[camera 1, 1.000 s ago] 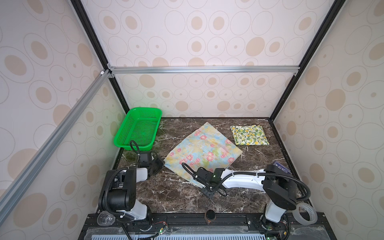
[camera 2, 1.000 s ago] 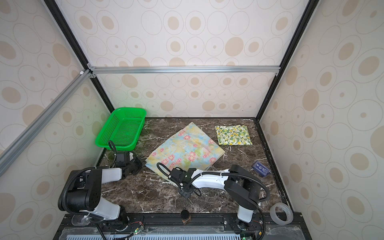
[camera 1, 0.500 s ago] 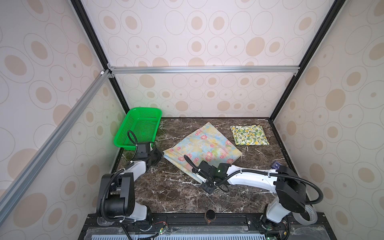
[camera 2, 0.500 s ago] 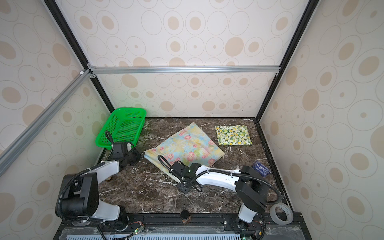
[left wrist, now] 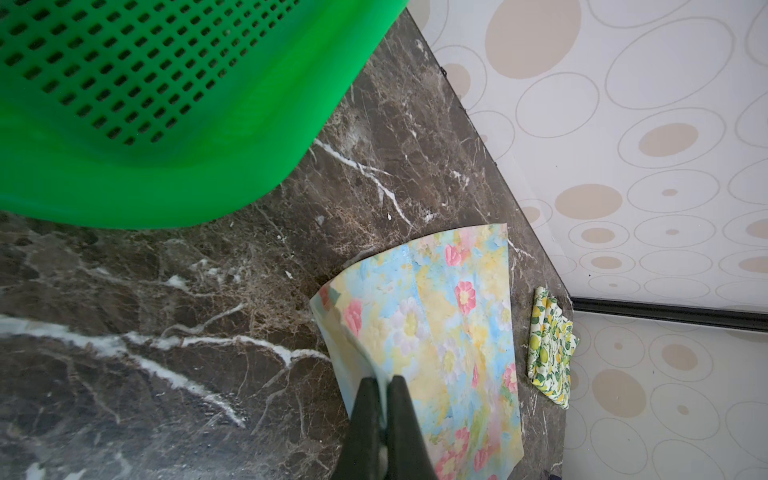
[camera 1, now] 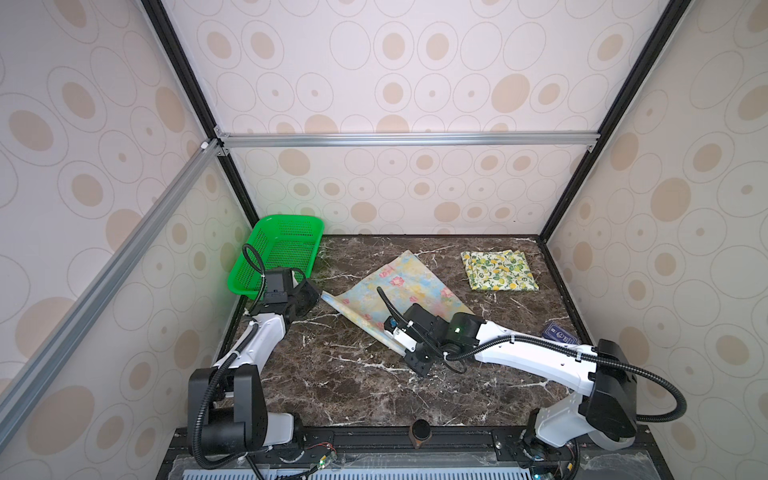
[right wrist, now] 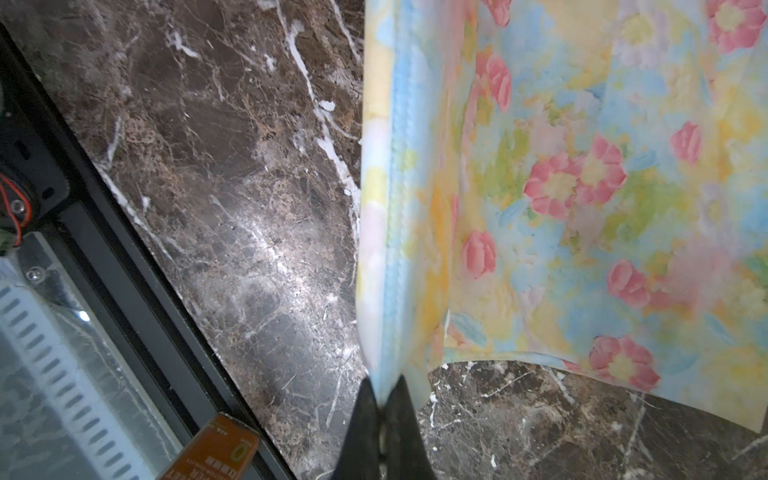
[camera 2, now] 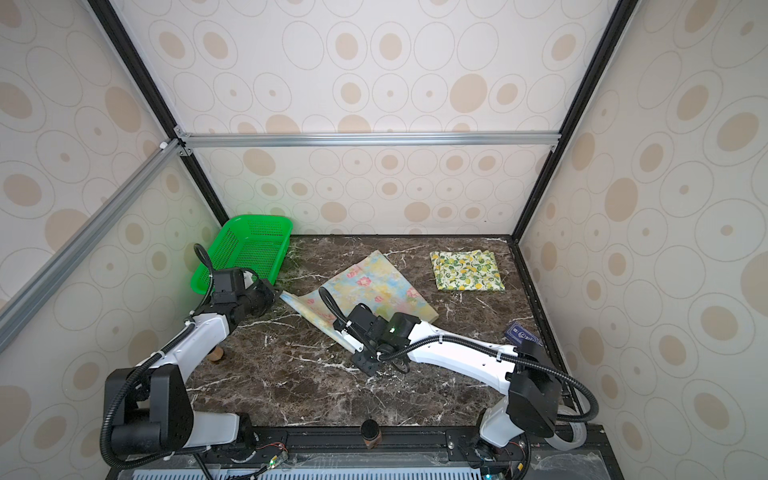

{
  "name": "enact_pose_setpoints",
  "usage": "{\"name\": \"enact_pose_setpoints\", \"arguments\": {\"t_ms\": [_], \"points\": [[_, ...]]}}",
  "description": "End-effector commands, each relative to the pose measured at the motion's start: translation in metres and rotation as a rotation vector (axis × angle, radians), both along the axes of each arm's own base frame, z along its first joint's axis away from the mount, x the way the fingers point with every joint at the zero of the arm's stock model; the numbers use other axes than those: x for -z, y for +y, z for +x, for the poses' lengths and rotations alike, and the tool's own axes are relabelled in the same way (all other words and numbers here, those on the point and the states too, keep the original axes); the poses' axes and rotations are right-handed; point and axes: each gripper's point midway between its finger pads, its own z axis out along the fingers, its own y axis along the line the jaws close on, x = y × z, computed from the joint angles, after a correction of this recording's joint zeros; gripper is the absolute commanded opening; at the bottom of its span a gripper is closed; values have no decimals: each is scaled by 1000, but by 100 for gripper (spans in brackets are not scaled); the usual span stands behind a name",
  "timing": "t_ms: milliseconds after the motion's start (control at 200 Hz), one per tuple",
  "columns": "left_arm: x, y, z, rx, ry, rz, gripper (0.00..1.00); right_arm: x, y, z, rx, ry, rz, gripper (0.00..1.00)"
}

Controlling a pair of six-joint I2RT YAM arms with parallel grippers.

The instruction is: Fold and stack the skirts

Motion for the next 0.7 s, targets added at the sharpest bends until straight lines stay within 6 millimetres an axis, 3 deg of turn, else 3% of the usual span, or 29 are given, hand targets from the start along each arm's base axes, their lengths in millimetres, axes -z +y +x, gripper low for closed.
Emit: {"name": "enact_pose_setpoints", "arguments": {"t_ms": [0, 695], "points": [[-25, 15, 0, -30, -40, 47, 0, -11, -6, -14, -43, 22, -1, 0], [-61, 45, -62, -112, -64, 124, 0, -35, 28, -59, -147, 23, 129, 0]]}}
